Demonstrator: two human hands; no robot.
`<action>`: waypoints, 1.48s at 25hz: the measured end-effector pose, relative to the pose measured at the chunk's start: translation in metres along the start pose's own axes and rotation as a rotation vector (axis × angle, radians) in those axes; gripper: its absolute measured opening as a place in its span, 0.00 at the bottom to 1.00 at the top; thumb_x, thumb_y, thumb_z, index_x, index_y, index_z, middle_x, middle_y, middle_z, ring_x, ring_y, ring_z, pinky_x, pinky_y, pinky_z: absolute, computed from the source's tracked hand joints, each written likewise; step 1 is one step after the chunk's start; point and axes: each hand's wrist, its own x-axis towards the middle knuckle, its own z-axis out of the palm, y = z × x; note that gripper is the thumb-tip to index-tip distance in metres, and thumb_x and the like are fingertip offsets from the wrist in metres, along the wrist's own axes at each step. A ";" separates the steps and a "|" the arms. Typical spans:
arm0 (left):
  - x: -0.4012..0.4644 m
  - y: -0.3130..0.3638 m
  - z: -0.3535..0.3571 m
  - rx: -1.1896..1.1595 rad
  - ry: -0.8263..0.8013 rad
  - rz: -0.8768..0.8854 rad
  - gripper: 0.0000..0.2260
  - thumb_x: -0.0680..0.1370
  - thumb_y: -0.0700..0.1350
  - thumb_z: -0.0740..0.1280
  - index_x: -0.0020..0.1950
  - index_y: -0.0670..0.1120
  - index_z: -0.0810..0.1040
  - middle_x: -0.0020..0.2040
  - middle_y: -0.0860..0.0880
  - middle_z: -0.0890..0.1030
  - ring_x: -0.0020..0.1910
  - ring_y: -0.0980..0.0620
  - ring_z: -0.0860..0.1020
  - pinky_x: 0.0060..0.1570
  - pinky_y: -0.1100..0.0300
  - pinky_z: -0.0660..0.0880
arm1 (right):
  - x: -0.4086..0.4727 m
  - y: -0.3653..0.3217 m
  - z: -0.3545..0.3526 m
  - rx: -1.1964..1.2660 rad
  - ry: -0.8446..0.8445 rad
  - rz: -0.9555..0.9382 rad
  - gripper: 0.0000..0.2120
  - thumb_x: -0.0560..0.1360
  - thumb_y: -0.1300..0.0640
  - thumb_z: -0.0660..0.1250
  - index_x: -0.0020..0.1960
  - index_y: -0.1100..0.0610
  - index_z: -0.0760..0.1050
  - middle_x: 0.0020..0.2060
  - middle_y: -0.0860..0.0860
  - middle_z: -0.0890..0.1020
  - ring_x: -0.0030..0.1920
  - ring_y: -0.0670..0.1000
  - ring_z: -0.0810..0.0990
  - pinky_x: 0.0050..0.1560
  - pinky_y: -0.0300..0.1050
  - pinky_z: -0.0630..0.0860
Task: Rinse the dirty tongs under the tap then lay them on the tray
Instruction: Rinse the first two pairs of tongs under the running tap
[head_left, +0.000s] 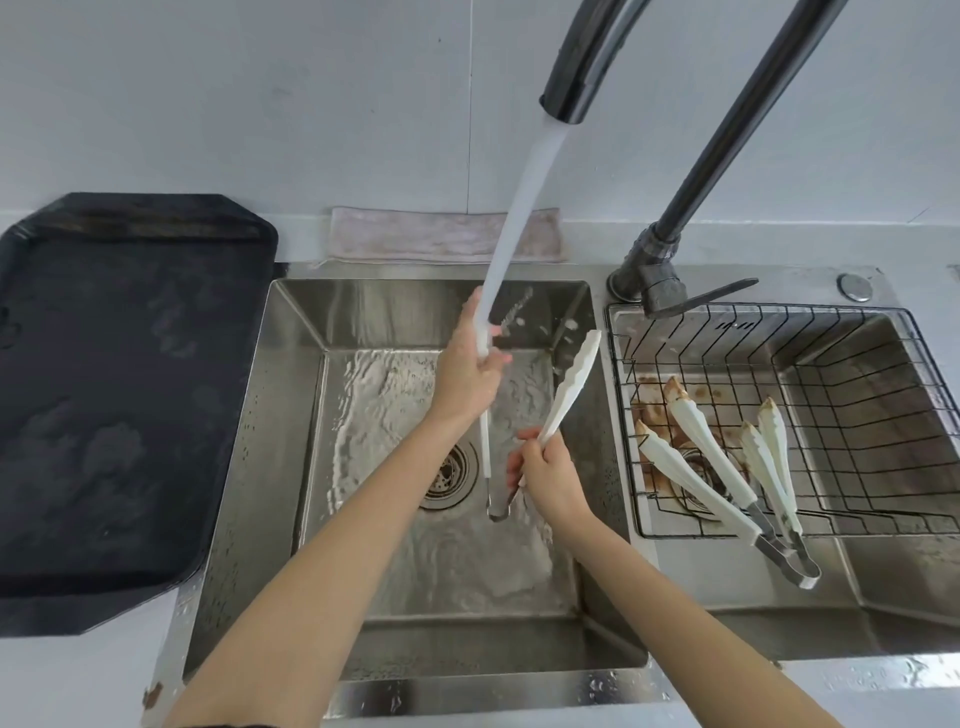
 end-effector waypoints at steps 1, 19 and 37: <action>-0.001 0.001 0.000 -0.013 -0.002 0.021 0.23 0.78 0.36 0.60 0.72 0.45 0.61 0.45 0.47 0.77 0.41 0.53 0.80 0.41 0.66 0.78 | 0.002 -0.001 -0.001 0.014 -0.005 0.023 0.06 0.80 0.64 0.49 0.53 0.60 0.64 0.31 0.51 0.72 0.28 0.48 0.70 0.26 0.34 0.70; -0.038 -0.065 -0.019 -0.318 0.034 -0.476 0.24 0.79 0.40 0.60 0.73 0.47 0.57 0.49 0.50 0.77 0.48 0.51 0.78 0.64 0.47 0.71 | 0.025 0.012 0.024 0.040 -0.026 0.202 0.14 0.81 0.57 0.48 0.64 0.61 0.63 0.32 0.50 0.67 0.28 0.47 0.64 0.28 0.39 0.62; -0.060 -0.133 0.011 -0.089 -0.017 -0.801 0.26 0.77 0.38 0.63 0.74 0.50 0.62 0.62 0.42 0.76 0.59 0.42 0.76 0.60 0.48 0.75 | 0.044 0.071 0.021 -0.368 -0.169 0.431 0.27 0.79 0.53 0.54 0.75 0.60 0.54 0.73 0.56 0.64 0.71 0.57 0.66 0.70 0.48 0.65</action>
